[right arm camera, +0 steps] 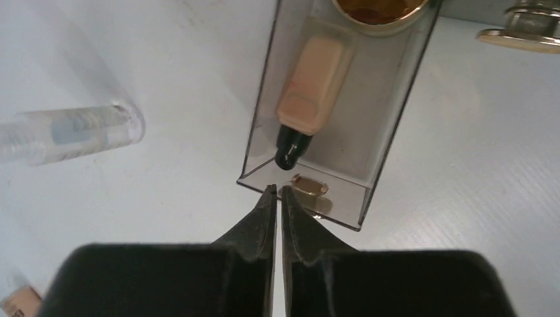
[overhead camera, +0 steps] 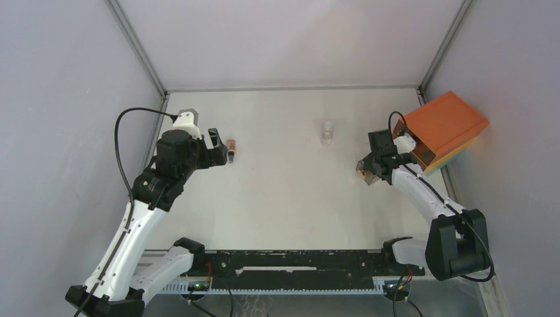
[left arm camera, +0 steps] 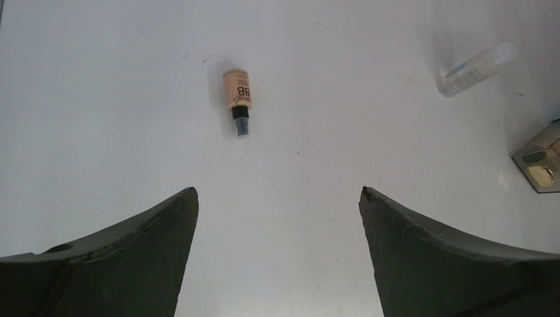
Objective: Organize the makeup
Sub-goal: Close the drawer in the storage box.
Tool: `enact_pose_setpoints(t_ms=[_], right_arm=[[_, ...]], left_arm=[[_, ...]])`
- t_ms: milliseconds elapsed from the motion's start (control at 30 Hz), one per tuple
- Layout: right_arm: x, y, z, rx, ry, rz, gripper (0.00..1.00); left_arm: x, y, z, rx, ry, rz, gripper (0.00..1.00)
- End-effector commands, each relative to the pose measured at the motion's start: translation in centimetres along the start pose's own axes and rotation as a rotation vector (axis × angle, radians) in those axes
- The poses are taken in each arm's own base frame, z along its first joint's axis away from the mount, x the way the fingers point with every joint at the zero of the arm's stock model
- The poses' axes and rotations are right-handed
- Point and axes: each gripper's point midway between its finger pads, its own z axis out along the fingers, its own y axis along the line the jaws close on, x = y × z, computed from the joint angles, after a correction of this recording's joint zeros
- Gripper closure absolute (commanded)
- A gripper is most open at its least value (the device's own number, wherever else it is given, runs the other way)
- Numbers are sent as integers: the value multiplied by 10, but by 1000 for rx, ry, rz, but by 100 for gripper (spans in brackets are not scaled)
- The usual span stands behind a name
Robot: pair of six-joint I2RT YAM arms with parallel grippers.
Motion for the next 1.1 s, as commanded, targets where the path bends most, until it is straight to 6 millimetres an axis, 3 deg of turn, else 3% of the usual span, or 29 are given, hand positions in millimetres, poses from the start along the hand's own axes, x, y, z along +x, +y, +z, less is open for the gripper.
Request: enact_pose_setpoints(t_ms=[0, 233, 400, 600, 700, 933, 1067], right_arm=[[-9, 25, -9, -117, -37, -46, 93], [-2, 34, -14, -169, -19, -140, 97], [18, 41, -22, -219, 43, -400, 93], [41, 16, -4, -93, 137, -565, 94], [18, -3, 12, 85, 66, -569, 96], [-67, -12, 41, 281, -180, -457, 94], [-96, -21, 49, 360, -277, -454, 93]], left_arm=[[-3, -1, 0, 17, -27, -9, 5], [-3, -2, -2, 20, -32, -16, 5], [-3, -4, 1, 30, -27, -20, 5], [-3, -8, 3, 46, -27, -30, 5], [-1, -7, 2, 47, -27, -30, 5], [-2, -10, 2, 56, -18, -21, 5], [-2, -9, 2, 53, -22, -18, 5]])
